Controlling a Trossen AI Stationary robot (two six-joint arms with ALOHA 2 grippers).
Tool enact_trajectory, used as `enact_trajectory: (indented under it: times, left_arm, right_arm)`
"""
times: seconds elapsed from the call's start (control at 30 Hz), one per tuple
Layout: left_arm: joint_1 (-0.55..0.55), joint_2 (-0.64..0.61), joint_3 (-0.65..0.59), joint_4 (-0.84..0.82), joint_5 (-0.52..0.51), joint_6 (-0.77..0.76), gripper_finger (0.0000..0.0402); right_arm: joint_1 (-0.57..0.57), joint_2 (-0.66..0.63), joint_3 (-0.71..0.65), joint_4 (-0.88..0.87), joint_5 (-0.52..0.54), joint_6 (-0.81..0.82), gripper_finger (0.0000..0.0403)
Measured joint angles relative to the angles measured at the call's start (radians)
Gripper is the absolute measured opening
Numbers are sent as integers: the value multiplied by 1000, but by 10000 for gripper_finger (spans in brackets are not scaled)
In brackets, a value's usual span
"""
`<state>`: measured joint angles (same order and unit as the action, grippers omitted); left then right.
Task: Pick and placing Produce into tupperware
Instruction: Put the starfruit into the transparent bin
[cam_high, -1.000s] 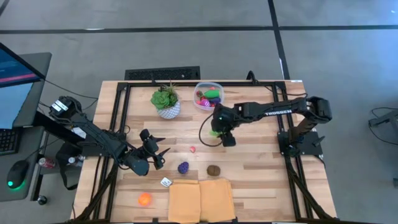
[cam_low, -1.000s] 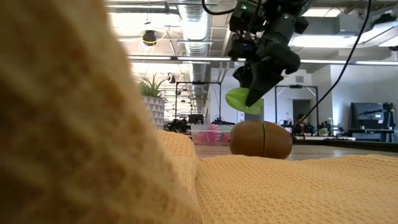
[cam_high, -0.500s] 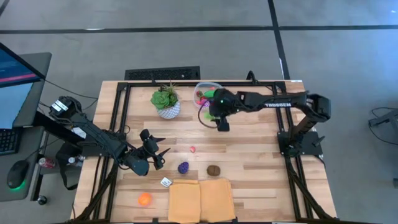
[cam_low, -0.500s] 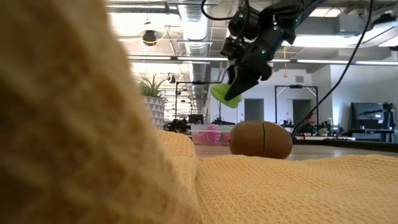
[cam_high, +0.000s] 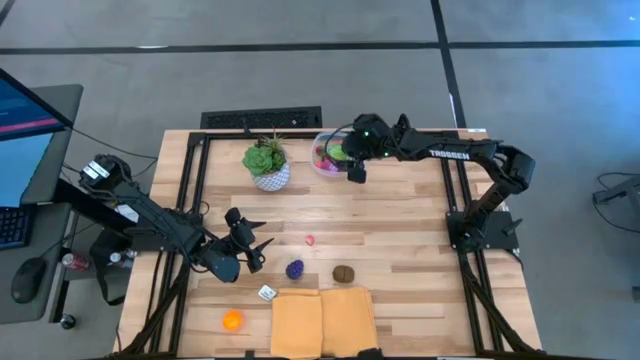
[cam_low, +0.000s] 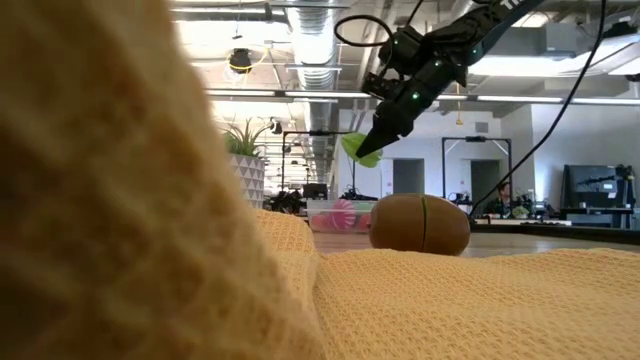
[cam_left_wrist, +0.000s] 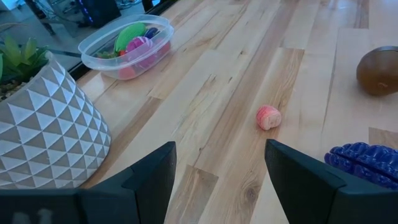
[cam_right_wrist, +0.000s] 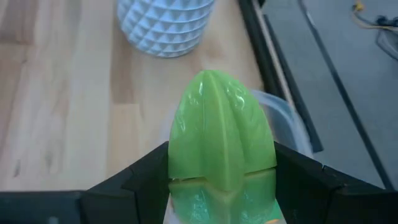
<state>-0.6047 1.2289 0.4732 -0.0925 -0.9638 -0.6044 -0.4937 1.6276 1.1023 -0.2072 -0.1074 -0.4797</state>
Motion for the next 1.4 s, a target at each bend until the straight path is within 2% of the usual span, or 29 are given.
enact_trajectory:
  times: [0.3,0.77,1.03,1.4]
  left_arm:
    - [0,0,0,0,0,7,238]
    - [0,0,0,0,0,7,238]
    - [0,0,0,0,-2,7,238]
    - [0,0,0,0,-2,7,238]
  right_arm:
    - [-43,19,0,71,0,0,265]
    - [-81,159,1,135,3,5,265]
    - [-124,156,0,112,3,54,265]
    - [-130,160,0,96,-44,37,265]
